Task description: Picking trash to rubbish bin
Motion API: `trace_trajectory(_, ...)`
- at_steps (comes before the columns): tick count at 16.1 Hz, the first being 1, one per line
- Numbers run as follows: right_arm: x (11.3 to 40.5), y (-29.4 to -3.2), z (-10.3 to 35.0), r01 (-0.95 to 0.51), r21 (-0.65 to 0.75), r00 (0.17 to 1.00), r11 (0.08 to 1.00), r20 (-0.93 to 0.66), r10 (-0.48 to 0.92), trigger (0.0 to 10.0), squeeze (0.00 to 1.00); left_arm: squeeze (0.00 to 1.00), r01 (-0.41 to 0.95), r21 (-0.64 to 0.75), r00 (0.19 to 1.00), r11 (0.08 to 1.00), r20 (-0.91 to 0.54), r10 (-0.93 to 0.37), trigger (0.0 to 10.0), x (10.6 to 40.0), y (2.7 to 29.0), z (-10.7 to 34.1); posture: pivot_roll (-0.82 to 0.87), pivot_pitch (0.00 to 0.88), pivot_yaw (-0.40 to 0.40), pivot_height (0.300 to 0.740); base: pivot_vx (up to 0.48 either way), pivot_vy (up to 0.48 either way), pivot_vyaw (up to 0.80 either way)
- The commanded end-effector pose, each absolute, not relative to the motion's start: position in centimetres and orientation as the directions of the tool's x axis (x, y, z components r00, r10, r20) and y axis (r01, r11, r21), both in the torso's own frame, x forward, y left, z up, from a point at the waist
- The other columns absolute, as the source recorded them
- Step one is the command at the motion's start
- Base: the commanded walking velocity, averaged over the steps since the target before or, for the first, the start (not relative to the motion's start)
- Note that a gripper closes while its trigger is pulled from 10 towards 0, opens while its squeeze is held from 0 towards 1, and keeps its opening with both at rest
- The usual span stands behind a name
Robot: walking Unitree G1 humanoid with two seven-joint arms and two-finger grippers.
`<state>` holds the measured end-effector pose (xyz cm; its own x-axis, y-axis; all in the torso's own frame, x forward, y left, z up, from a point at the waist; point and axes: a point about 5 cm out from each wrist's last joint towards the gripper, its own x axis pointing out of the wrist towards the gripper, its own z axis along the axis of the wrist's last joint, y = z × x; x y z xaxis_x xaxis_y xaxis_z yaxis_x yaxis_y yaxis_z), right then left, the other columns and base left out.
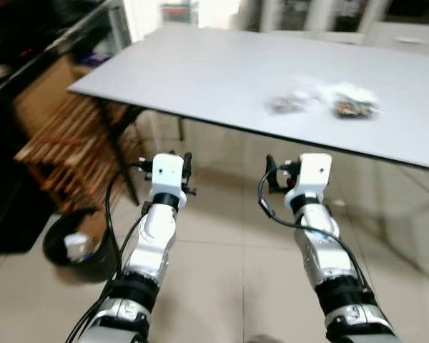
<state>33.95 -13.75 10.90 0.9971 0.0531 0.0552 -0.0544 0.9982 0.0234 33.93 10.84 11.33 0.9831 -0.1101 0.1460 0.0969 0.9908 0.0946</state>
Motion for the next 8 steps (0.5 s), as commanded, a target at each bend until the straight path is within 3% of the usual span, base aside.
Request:
trace_trajectory(1,34.07,-13.73,11.02,-0.054,0.019,0.997,0.998,0.053,0.053,10.0,0.0,0.0,0.093,0.089,0.984,0.992,0.143,-0.105,10.0,33.92,10.8,11.32,-0.08,0.045,0.048,0.74,0.0,0.0,-0.78)
trace_trajectory(3,34.07,-13.78,11.05,-0.051,0.02,0.997,0.998,0.055,0.05,10.0,0.0,0.0,0.092,0.088,0.984,0.992,0.146,-0.105,10.0,33.95,10.79,11.39,-0.08,0.051,0.046,0.74,0.0,0.0,-0.78)
trace_trajectory(8,34.01,-13.93,11.21,-0.047,0.024,0.996,0.999,0.072,0.046,10.0,0.0,0.0,0.088,0.09,0.983,0.992,0.151,-0.101,10.0,33.99,10.81,11.51,-0.08,0.054,0.043,0.74,0.0,0.0,0.0)
